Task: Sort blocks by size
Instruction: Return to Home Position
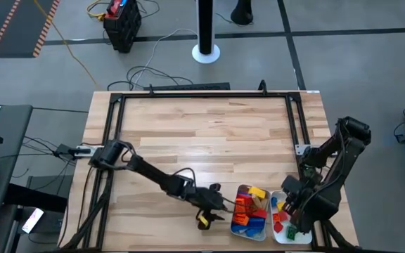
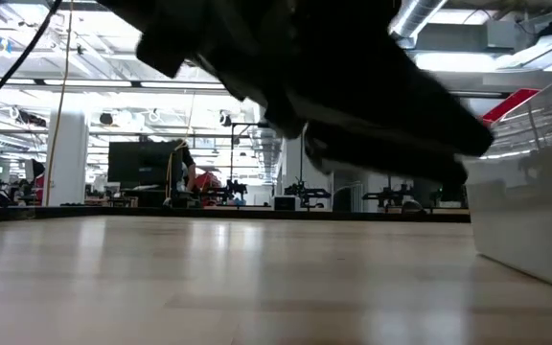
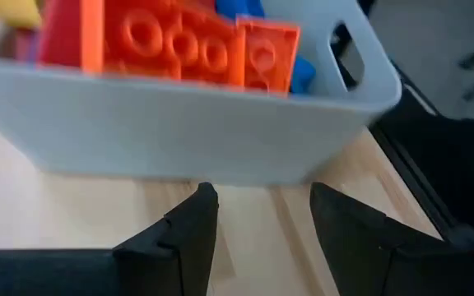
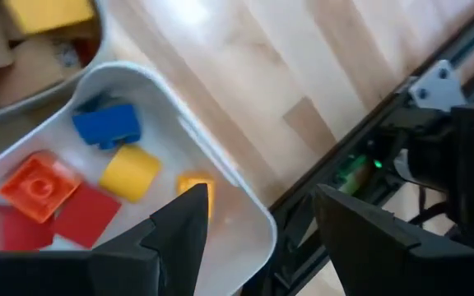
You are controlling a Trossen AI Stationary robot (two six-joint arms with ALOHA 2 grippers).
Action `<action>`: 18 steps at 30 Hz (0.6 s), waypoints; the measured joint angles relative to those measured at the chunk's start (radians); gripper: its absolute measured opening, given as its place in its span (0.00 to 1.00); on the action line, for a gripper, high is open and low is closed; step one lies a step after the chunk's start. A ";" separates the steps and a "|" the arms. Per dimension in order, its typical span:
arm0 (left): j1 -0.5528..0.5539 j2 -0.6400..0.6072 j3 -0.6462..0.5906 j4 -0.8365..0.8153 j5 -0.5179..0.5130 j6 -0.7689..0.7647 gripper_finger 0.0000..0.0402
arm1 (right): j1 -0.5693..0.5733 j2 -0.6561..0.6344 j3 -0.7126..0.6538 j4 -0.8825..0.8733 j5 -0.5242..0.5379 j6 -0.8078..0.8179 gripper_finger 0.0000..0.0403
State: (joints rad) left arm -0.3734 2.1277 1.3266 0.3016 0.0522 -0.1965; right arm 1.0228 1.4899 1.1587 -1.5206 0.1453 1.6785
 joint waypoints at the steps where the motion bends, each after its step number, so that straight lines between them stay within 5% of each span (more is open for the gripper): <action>1: -0.013 0.000 0.001 0.014 -0.033 0.003 0.47 | 0.000 0.000 0.000 -0.012 0.004 0.010 0.64; 5: -0.053 0.000 0.002 0.047 -0.163 0.019 0.47 | -0.003 0.000 0.000 -0.022 0.013 0.023 0.64; 18: -0.029 0.000 0.002 0.227 -0.217 0.084 0.47 | -0.031 0.000 0.000 -0.013 0.091 0.049 0.64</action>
State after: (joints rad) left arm -0.4022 2.1277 1.3281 0.5289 -0.1643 -0.1126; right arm 0.9919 1.4899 1.1584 -1.5334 0.2363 1.7270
